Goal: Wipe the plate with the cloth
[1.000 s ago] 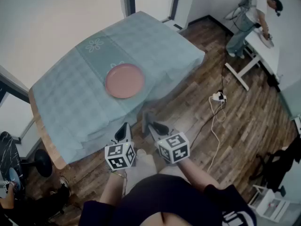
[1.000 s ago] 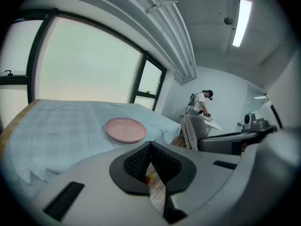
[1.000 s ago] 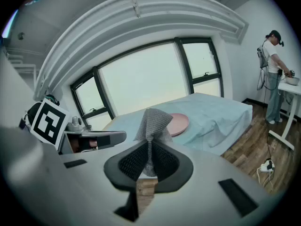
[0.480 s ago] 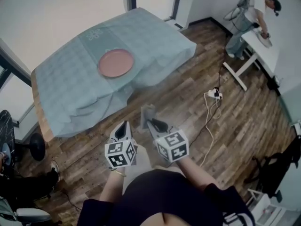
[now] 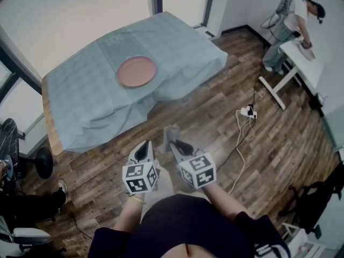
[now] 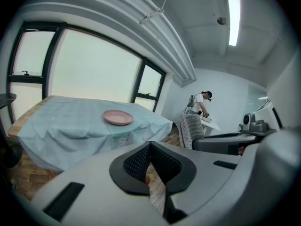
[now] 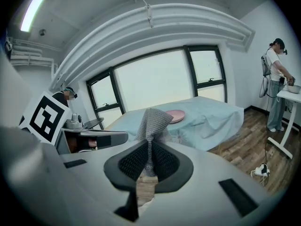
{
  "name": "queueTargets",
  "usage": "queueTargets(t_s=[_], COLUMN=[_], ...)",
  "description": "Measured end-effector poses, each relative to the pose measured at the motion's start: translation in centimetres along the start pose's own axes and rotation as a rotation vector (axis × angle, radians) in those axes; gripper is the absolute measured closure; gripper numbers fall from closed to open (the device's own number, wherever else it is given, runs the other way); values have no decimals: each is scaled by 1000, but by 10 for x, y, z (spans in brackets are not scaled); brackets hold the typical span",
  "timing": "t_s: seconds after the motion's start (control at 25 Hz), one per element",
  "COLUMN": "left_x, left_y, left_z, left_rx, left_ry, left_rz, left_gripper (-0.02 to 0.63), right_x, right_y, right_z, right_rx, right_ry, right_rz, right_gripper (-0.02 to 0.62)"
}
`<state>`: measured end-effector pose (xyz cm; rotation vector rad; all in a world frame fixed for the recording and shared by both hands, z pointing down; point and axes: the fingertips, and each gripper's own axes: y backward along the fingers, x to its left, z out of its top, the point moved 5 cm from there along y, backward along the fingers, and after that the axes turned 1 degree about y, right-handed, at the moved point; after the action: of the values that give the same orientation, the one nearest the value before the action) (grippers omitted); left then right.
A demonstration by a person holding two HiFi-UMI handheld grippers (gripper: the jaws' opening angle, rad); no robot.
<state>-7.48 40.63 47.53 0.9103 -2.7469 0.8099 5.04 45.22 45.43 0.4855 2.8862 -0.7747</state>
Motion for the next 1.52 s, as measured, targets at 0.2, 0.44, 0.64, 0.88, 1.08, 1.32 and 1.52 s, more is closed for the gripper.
queueTargets(t_s=[0.2,0.44,0.64,0.88,1.08,1.32,1.52], left_x=[9,31,59,94,119,145,163], left_y=[-10,-27,-46,-73,-94,-116,-130], left_z=[4,24,47,73,90,110,121], left_rx=[9,8,5,5,9,11,17], left_ry=[13,25,19,24,24,23,20], left_rz=[-4,-3,1,0,-5,-20,-33], left_gripper=[592,592,592,592,592,592,592], right_x=[-2,-1,0,-2,-4,-5,-10], right_y=[-14,-45,-80,-124,-159,-194,-217], right_z=[7,27,52,80,99,119,128], right_rx=[5,15,9,12,12,1,-7], right_ry=[-4,-8,7,20,25,15,-3], right_rz=[21,45,49,47,44,32,10], right_gripper=[563,563,563,563,563,563,563])
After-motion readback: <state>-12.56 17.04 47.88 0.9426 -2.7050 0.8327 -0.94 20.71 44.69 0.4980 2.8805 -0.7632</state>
